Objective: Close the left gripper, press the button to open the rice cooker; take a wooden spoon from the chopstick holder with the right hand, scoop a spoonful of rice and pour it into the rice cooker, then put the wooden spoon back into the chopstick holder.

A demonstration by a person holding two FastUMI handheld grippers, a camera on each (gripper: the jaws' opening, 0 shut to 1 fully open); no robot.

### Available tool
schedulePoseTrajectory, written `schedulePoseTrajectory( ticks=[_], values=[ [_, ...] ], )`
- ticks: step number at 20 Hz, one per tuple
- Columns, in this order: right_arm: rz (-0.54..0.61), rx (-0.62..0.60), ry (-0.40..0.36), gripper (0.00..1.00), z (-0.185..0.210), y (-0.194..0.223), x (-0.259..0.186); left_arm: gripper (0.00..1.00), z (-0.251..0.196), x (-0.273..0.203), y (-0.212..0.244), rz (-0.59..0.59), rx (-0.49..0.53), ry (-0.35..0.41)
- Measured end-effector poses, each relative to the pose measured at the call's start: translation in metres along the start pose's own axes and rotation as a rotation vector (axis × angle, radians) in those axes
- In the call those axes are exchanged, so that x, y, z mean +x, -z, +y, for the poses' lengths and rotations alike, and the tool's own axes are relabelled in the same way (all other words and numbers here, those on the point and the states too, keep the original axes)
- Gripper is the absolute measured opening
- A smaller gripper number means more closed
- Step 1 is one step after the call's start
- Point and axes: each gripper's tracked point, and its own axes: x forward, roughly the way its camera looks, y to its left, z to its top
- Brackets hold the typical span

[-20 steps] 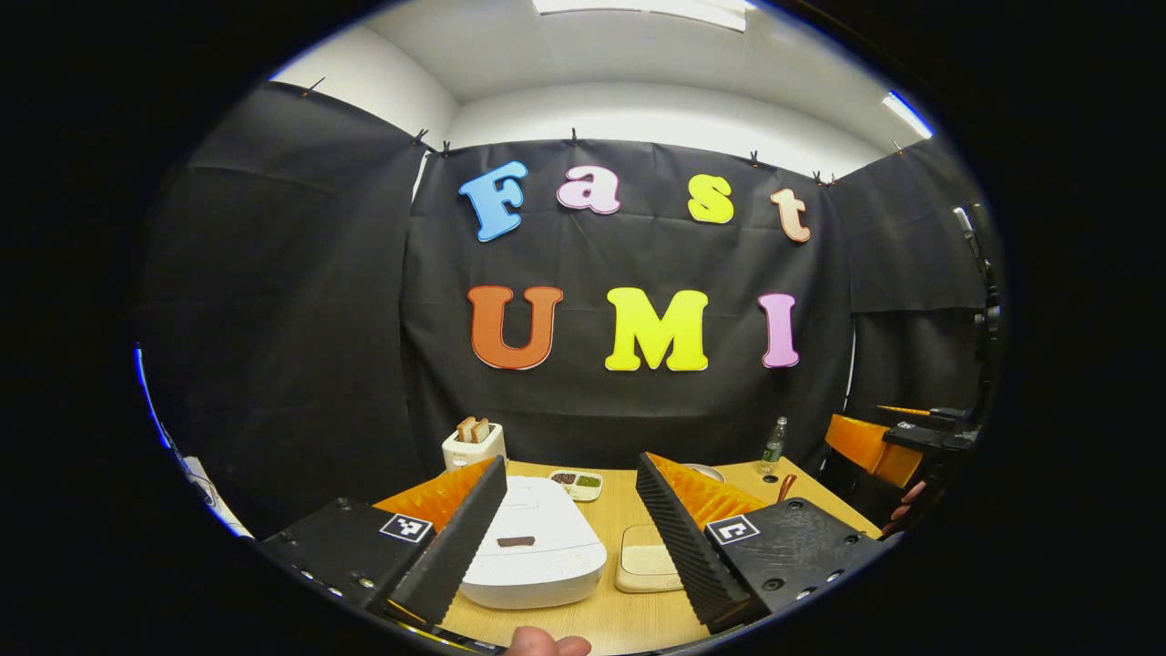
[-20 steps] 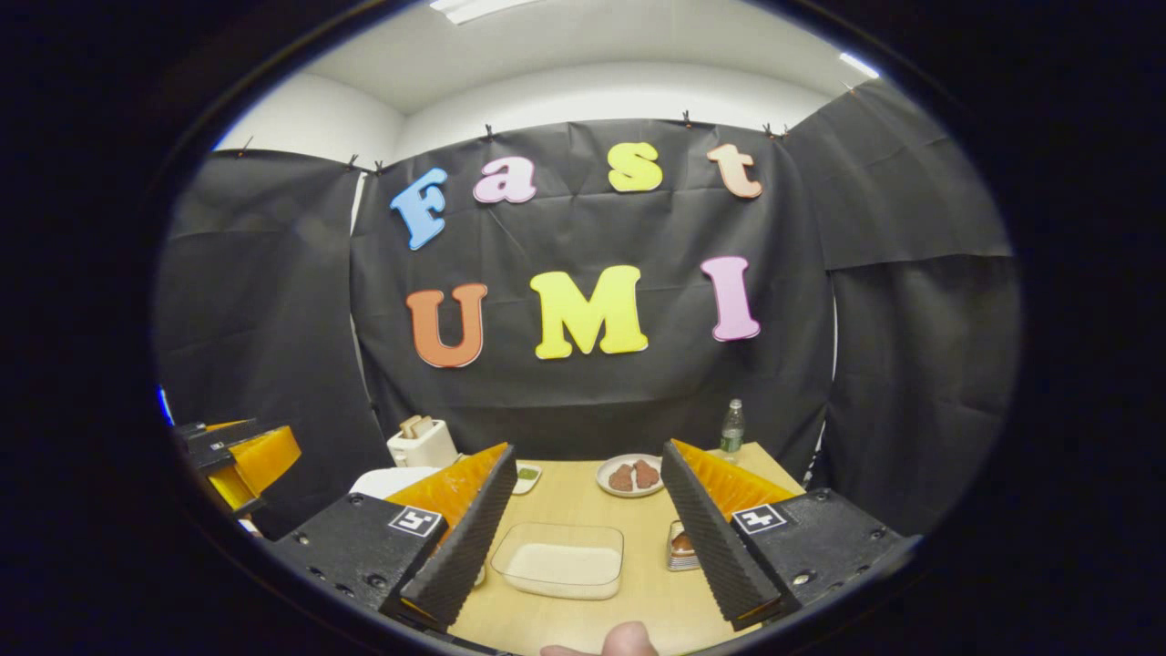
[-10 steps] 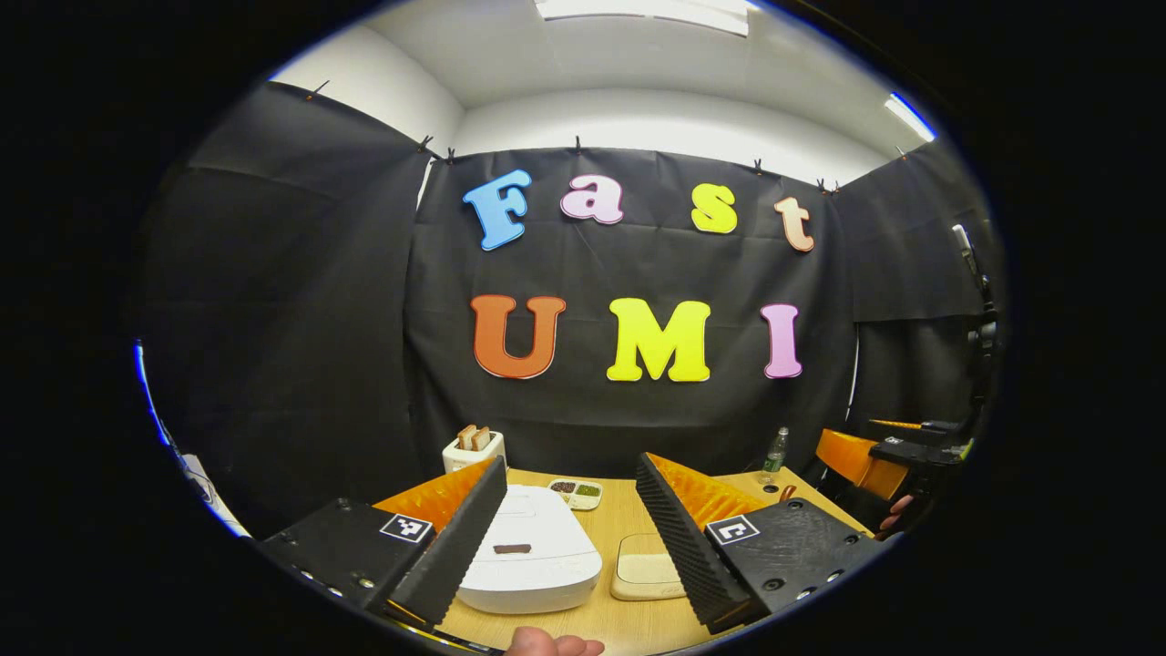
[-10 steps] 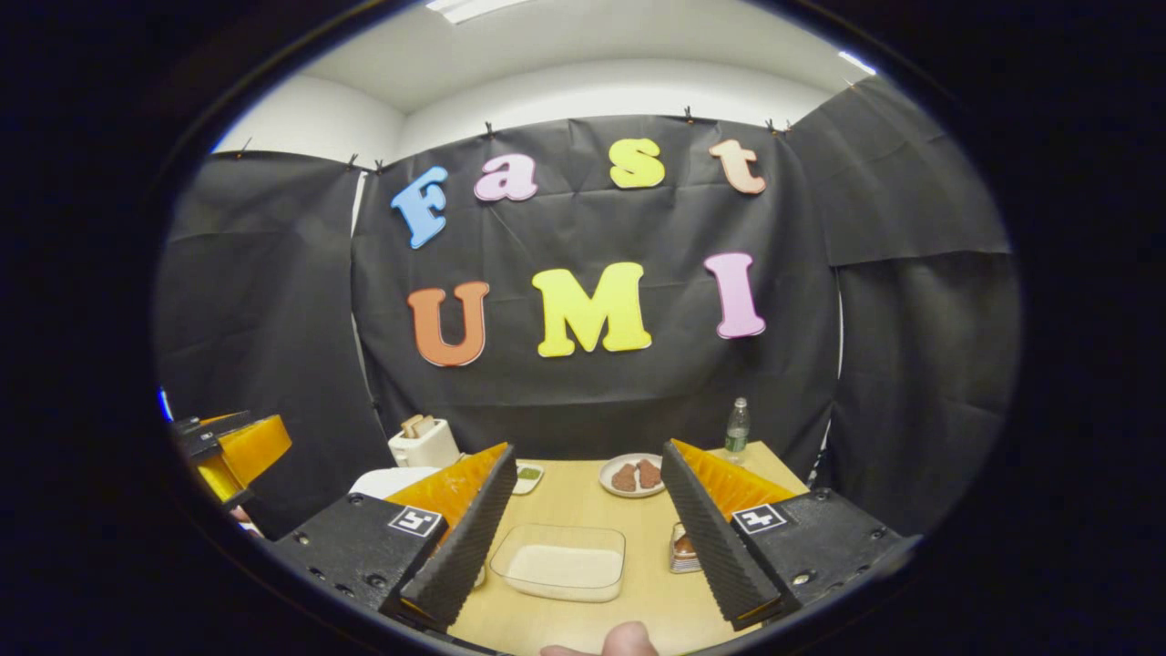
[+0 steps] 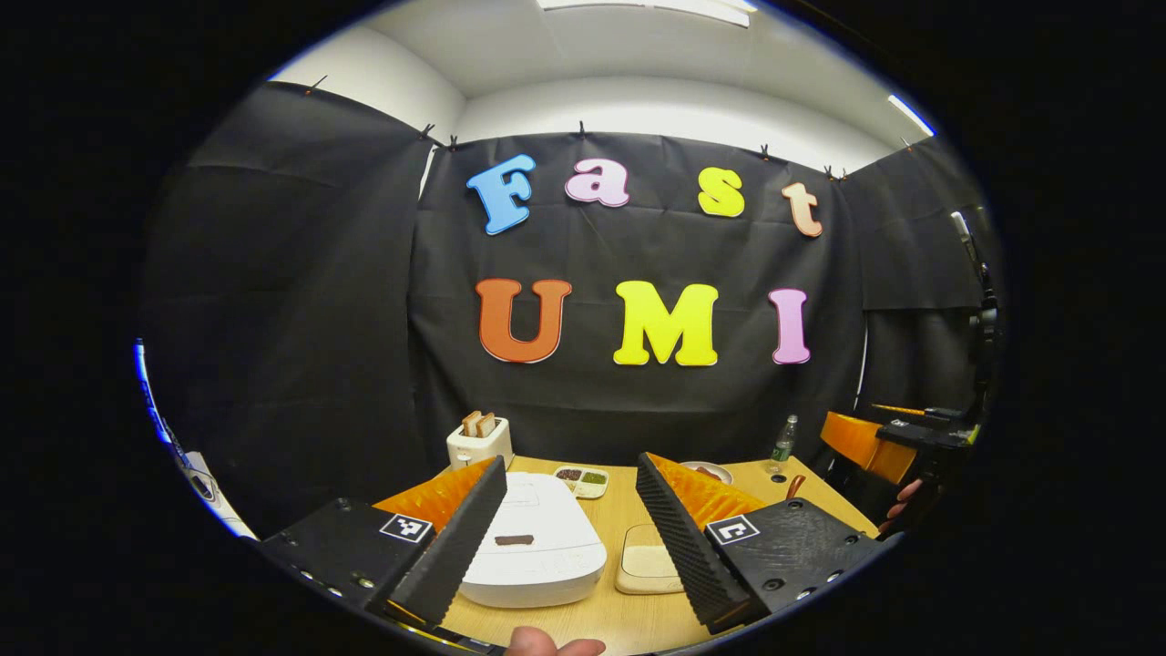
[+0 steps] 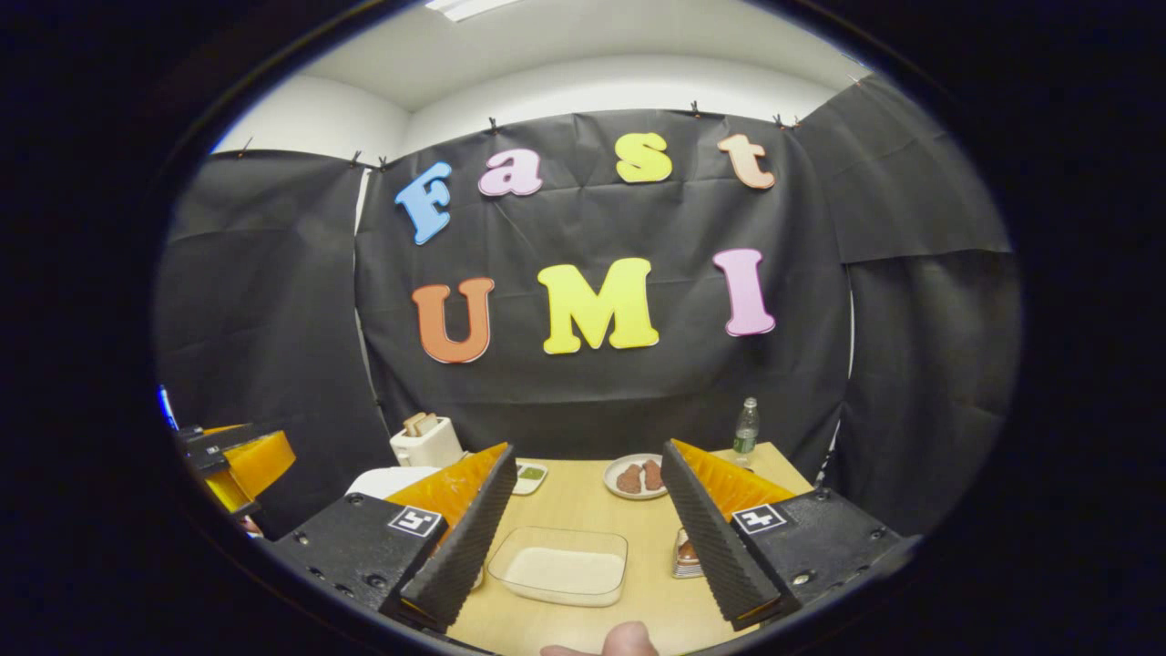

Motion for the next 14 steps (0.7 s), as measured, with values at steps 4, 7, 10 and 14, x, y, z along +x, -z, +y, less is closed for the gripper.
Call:
schedulePoseTrajectory(
  ticks=[4,7,10,14],
  values=[
    [-0.016,-0.004,-0.011,1.00,-0.005,-0.005,0.011,0.94,0.006,0.003,0.018,0.066,-0.008,-0.017],
    [-0.015,0.004,-0.020,0.98,-0.011,-0.001,0.019,0.94,0.010,0.009,0.037,0.143,-0.032,-0.038],
    [-0.005,0.018,-0.012,1.00,-0.023,0.002,0.028,0.94,0.016,0.021,0.049,0.213,-0.035,-0.057],
    [0.006,0.031,0.015,1.00,-0.041,0.004,0.036,0.62,0.023,0.044,0.067,0.306,0.008,-0.030]
  ],
)
